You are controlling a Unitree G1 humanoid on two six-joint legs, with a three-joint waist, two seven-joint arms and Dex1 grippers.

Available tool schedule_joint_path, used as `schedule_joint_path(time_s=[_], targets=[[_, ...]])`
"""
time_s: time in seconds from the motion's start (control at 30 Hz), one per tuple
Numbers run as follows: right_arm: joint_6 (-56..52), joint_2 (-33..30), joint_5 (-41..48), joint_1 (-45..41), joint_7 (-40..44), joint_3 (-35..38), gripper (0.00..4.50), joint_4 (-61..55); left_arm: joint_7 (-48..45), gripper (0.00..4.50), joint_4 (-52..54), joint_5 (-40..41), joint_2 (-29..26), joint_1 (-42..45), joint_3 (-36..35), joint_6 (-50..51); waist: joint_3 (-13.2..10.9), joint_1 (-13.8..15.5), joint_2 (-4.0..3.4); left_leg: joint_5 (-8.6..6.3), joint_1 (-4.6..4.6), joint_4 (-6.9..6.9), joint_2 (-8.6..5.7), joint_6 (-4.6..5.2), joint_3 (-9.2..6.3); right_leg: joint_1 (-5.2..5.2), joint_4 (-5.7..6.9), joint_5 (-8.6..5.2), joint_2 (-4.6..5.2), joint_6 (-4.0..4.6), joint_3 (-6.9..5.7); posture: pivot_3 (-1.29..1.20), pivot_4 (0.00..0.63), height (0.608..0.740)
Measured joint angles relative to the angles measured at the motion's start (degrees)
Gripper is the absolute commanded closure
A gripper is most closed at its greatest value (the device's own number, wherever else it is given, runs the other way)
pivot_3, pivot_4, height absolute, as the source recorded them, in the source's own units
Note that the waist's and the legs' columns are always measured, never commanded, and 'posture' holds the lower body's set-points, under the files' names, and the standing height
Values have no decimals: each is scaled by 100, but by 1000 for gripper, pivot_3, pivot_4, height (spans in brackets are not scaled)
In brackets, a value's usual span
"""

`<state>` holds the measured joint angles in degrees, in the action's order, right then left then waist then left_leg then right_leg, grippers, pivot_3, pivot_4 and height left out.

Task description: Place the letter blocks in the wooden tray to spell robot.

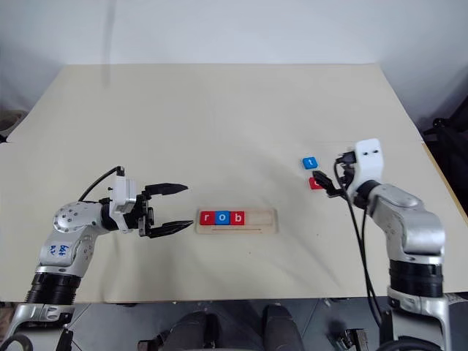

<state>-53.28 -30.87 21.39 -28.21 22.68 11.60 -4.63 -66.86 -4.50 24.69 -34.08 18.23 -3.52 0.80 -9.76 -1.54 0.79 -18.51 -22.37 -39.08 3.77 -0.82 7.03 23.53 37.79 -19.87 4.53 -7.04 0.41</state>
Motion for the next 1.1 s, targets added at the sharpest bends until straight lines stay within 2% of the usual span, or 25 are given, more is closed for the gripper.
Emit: schedule_joint_path(time_s=[0.73,1.07,1.1], targets=[[-475,195,-84,-283,-519,-160,20,133,74,0,175,10,-4,-145,-2,68,0,-7,0,0,-1,0,2,0,1,4,-4,1,0,-1,1,0,150,740],[-897,736,-142,56,-1123,-163,20,-438,42,0,143,10,1,-80,10,67,0,-19,0,0,-1,4,2,0,2,6,-4,1,-2,-1,1,0,150,740],[-895,778,-174,56,-1171,-163,198,-442,40,0,144,10,2,-78,10,67,0,-19,0,0,0,4,2,0,1,5,-5,1,-2,-1,1,0,150,740]])
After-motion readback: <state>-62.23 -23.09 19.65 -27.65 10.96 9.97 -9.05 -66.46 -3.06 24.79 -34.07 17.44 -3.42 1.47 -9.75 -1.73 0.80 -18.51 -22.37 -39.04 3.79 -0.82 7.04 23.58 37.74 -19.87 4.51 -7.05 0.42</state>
